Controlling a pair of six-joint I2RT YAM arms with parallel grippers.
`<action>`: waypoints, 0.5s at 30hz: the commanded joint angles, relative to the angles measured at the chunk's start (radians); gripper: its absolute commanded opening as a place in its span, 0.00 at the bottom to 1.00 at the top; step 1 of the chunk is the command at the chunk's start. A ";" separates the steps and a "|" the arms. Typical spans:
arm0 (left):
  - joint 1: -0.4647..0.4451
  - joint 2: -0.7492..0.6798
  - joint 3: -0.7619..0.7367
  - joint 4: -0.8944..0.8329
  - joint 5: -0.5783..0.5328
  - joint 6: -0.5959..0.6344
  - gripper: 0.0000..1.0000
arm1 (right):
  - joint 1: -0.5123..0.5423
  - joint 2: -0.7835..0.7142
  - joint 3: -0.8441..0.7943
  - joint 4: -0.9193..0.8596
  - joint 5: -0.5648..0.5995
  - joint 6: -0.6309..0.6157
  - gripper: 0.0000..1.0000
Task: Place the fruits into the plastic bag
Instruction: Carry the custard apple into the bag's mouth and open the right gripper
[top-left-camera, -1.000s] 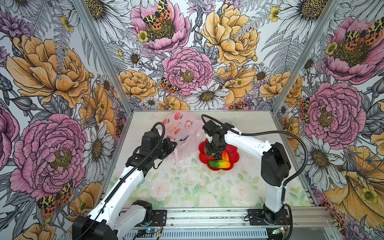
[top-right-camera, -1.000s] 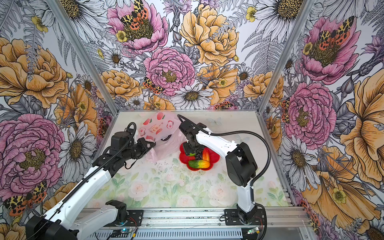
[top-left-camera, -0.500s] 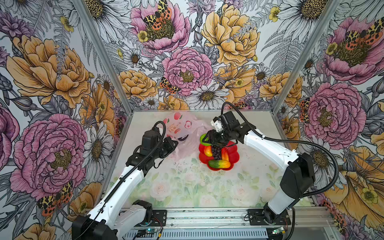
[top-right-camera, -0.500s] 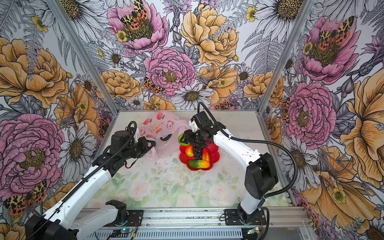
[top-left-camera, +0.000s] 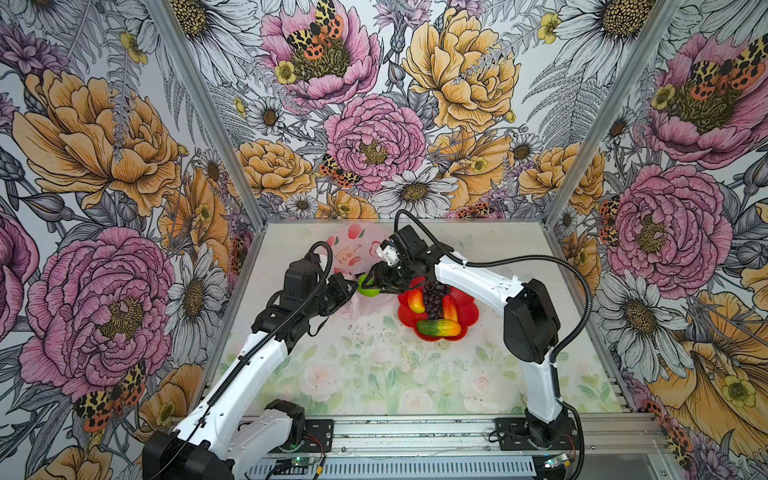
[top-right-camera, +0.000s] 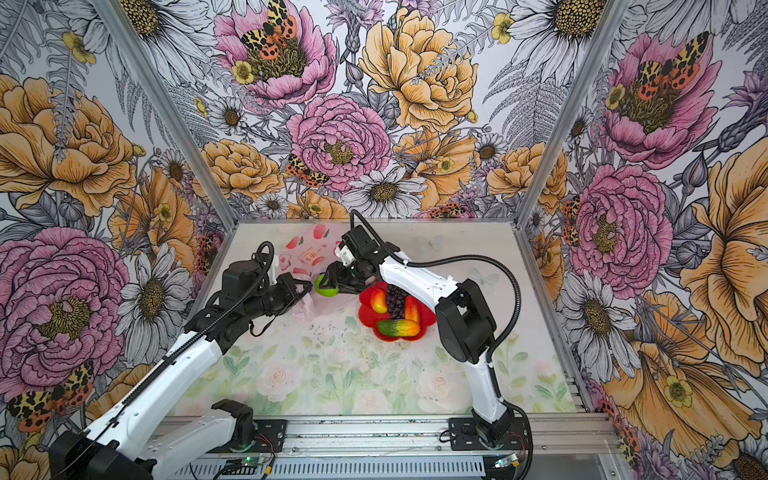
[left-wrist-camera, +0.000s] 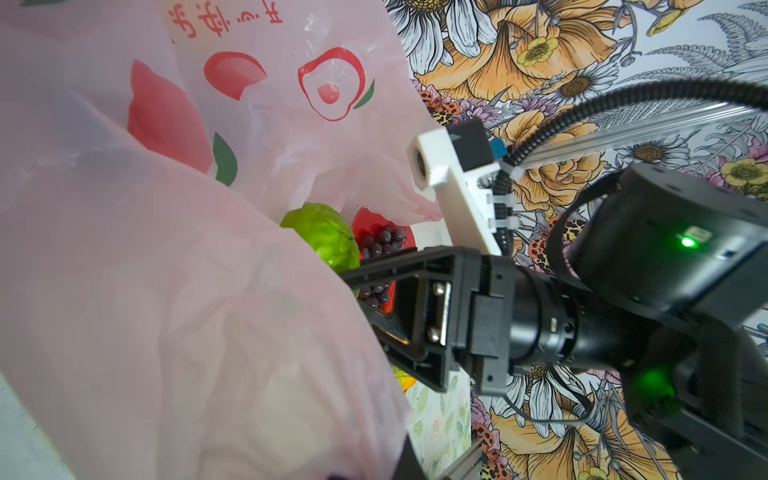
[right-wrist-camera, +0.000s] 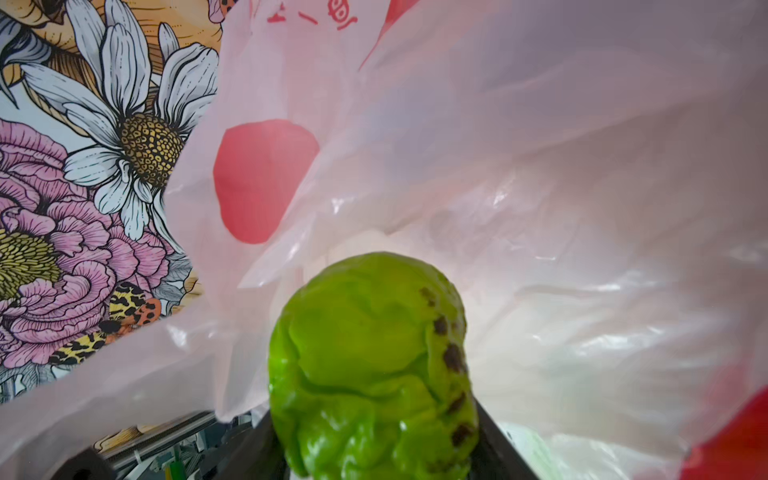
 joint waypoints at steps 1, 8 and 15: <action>-0.002 -0.015 0.037 0.023 0.024 0.019 0.00 | 0.005 0.055 0.100 0.023 0.034 0.053 0.50; -0.049 0.017 0.053 0.029 0.016 0.011 0.00 | -0.008 0.186 0.212 0.144 0.183 0.243 0.50; -0.054 0.032 0.061 0.025 0.025 0.012 0.00 | -0.035 0.306 0.357 0.247 0.280 0.391 0.58</action>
